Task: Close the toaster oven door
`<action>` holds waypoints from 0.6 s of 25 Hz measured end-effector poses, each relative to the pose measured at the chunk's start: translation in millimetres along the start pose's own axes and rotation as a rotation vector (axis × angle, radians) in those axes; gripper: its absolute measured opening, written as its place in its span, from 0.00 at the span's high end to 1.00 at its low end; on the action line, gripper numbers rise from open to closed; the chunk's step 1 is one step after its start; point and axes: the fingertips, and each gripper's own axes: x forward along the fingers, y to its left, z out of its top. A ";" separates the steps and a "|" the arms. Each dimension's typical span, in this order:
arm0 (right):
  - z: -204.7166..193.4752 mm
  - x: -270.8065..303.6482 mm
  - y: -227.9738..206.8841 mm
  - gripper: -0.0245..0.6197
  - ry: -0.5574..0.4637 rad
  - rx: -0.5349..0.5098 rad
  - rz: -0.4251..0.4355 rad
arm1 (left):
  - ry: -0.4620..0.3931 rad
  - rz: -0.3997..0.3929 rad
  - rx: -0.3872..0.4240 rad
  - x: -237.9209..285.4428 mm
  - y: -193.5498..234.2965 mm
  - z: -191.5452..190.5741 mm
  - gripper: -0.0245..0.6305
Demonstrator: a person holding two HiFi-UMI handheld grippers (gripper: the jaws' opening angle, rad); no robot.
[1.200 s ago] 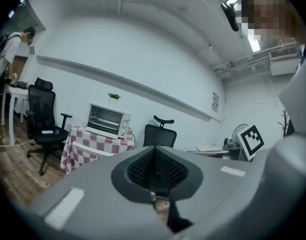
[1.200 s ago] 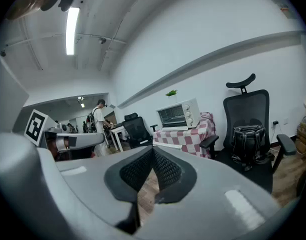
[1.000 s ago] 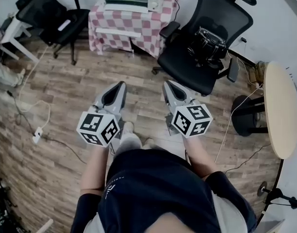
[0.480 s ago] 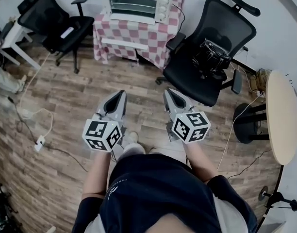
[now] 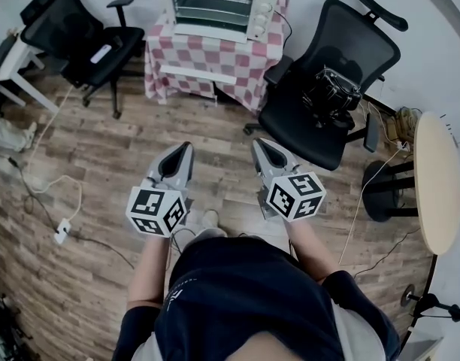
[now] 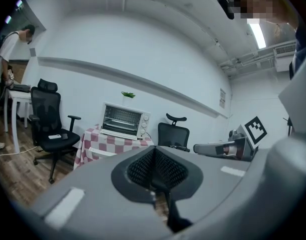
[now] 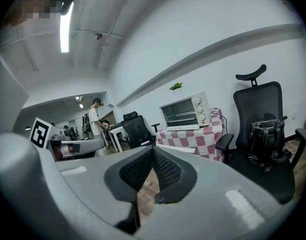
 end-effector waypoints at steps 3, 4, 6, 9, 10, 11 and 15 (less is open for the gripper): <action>-1.3 15.3 3.2 0.95 0.007 0.009 -0.008 | 0.011 -0.018 -0.001 1.3 13.8 0.8 0.94; -1.7 19.7 4.2 0.95 0.007 0.014 -0.013 | 0.015 -0.027 -0.003 1.1 18.0 0.9 0.94; -2.8 27.3 5.7 0.95 0.005 0.025 -0.027 | 0.023 -0.036 -0.002 0.6 27.2 0.0 0.94; -6.8 35.4 5.4 0.92 0.008 0.030 -0.038 | 0.036 -0.027 -0.001 3.3 42.1 -4.1 0.94; -9.2 37.1 4.0 0.92 0.015 0.030 -0.041 | 0.039 -0.022 -0.008 4.8 45.9 -6.2 0.94; -11.6 38.7 1.9 0.92 0.023 0.031 -0.043 | 0.042 -0.019 -0.016 6.6 48.8 -8.1 0.94; -13.1 52.6 -11.5 0.88 0.036 0.044 -0.042 | 0.052 -0.017 -0.028 21.3 57.4 -10.7 0.94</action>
